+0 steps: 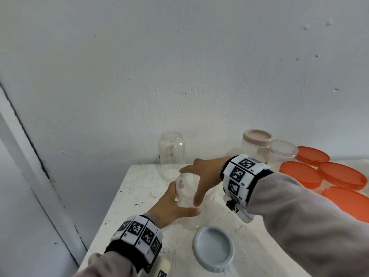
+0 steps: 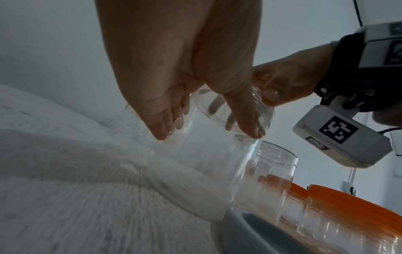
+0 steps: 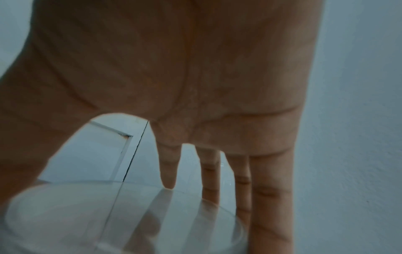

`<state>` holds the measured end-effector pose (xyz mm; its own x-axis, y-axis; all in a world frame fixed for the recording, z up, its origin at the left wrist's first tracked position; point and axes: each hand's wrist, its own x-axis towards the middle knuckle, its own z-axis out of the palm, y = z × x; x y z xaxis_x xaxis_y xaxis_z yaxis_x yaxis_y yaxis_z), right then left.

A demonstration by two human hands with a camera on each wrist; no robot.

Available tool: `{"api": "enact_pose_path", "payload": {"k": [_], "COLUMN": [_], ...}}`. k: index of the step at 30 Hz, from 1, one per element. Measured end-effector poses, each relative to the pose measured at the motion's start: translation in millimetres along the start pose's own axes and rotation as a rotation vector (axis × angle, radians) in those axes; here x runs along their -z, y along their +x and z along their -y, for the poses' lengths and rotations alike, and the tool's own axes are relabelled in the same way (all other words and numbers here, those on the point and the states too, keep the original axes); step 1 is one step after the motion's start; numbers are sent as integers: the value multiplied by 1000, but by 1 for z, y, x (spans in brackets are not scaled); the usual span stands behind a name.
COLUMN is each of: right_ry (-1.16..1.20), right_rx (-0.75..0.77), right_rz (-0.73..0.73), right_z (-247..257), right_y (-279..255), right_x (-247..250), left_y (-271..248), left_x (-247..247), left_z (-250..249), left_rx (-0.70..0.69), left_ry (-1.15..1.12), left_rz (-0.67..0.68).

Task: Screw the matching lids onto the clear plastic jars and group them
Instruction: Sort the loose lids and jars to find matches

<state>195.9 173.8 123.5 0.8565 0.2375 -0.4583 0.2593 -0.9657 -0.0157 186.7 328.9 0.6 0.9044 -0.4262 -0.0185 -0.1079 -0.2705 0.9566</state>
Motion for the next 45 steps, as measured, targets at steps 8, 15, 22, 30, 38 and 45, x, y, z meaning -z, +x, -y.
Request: {"api": "enact_pose_path", "payload": {"k": [8, 15, 22, 30, 38, 45], "right_ry": [-10, 32, 61, 62, 78, 72], "right_rx": [45, 54, -48, -7, -34, -26], "right_rz": [34, 27, -42, -14, -30, -8], "right_z": [-2, -4, 1, 0, 4, 6], "right_y": [3, 4, -4, -5, -3, -6], "right_x": [3, 2, -5, 1, -1, 1], "left_y": [0, 2, 1, 0, 0, -1], "left_x": [2, 2, 2, 0, 0, 1], "left_z": [-1, 2, 2, 3, 3, 0], "left_rx": [-21, -6, -11, -13, -18, -7], "left_ry": [-10, -23, -30, -41, -17, 17], "left_rz": [60, 56, 52, 57, 55, 46]}}
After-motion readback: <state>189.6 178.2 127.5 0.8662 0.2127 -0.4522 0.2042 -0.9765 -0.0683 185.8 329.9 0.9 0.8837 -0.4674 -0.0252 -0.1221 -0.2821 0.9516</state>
